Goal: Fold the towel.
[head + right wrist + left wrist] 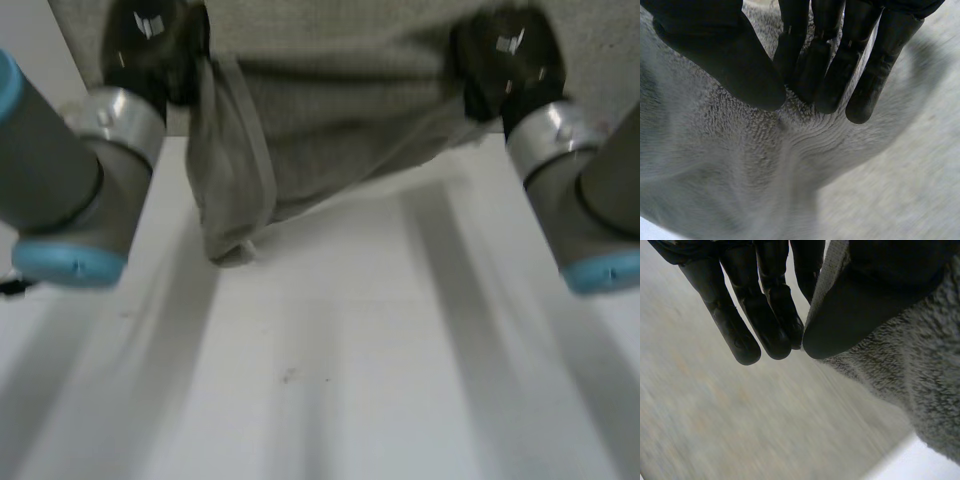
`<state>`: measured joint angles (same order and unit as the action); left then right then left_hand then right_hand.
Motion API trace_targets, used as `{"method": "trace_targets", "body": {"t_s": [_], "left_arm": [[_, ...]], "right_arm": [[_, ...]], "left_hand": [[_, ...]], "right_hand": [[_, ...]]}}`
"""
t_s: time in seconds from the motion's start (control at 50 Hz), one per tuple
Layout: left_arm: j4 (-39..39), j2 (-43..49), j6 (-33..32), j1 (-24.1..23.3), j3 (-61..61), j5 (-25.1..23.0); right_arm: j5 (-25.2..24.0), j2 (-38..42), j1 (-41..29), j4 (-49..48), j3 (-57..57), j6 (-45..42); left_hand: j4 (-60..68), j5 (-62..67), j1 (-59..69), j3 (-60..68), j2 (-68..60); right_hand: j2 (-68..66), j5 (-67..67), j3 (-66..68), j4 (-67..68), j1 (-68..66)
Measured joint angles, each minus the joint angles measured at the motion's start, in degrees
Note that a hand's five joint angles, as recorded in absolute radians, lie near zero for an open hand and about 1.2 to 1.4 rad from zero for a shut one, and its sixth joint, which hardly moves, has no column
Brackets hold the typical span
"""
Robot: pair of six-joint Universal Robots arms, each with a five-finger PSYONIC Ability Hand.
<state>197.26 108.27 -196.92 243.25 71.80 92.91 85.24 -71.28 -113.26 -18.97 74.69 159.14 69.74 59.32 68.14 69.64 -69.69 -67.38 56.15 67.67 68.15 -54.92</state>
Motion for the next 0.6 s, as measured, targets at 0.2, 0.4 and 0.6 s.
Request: {"method": "trace_targets", "body": {"t_s": [0.2, 0.4, 0.6], "left_arm": [[1.01, -1.74, -0.16, -0.39, 28.00, -2.24], [0.70, -3.70, -0.24, -2.91, 37.87, -4.32], [-1.37, -11.73, -0.34, -4.43, 37.99, -4.15]], "right_arm": [[-3.42, 0.47, 0.51, 13.09, 19.30, -6.96], [-3.39, 1.57, 0.89, 25.30, 24.77, -16.21], [-3.55, -6.10, 0.93, 24.67, 24.13, -10.11]], "left_hand": [[0.01, 0.00, 0.00, 0.04, -0.06], [-13.64, -12.91, -12.53, -14.84, 15.03], [-51.61, -51.26, -50.07, -51.66, 51.74]], "right_hand": [[0.00, 0.12, 0.01, 0.00, 0.00], [0.00, 0.15, 0.01, 0.00, 0.00], [26.16, -25.37, -27.23, -27.84, 19.28]]}}
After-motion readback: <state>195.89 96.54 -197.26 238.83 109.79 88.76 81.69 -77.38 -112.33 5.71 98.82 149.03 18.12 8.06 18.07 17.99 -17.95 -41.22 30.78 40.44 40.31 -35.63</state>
